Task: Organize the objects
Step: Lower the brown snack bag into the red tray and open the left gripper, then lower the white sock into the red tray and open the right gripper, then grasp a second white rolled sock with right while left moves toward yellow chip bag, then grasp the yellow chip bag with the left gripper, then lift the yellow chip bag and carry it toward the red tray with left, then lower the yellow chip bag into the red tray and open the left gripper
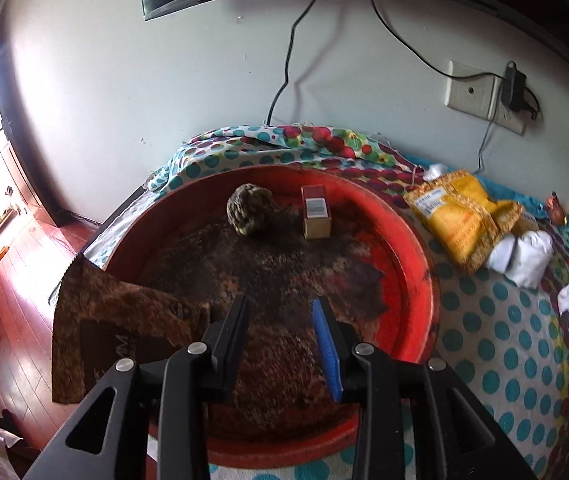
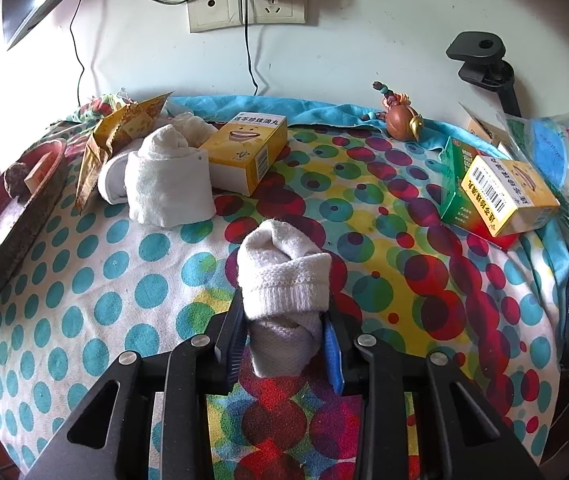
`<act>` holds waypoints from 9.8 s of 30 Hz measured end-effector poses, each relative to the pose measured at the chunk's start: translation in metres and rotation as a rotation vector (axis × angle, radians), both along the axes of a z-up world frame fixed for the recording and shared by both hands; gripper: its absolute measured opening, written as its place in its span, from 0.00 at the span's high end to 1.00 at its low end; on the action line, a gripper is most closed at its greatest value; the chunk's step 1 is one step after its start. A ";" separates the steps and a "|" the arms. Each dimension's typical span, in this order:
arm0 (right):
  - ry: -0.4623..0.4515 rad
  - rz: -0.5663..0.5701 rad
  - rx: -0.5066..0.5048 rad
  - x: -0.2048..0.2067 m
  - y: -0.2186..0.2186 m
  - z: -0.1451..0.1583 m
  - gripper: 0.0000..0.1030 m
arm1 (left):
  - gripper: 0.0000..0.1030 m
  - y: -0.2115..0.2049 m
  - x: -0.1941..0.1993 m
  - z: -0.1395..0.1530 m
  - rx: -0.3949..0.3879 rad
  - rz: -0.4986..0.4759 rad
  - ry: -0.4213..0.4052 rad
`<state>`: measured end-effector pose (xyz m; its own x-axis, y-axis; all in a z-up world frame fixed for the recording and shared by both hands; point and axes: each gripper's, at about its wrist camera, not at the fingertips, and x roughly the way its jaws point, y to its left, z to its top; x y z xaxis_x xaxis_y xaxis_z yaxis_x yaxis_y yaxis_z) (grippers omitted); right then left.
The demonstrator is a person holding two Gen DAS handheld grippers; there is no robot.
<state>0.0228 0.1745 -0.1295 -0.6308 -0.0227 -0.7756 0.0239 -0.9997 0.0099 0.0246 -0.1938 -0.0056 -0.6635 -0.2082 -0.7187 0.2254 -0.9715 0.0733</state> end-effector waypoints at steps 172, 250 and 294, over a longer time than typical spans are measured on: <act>0.035 0.089 0.086 -0.035 -0.034 0.009 0.68 | 0.80 0.163 -0.125 -0.041 -0.286 -0.292 0.178; 0.050 0.078 0.148 -0.029 -0.039 0.009 0.72 | 0.90 0.070 -0.038 0.087 0.011 -0.275 0.430; 0.049 0.072 0.084 -0.034 -0.034 0.008 0.73 | 0.49 -0.086 -0.017 0.022 0.059 0.291 0.126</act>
<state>-0.0111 0.1406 -0.1212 -0.6671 -0.0056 -0.7450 0.0945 -0.9925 -0.0771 0.0081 -0.2794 0.0164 -0.6666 -0.3631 -0.6510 0.4985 -0.8664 -0.0273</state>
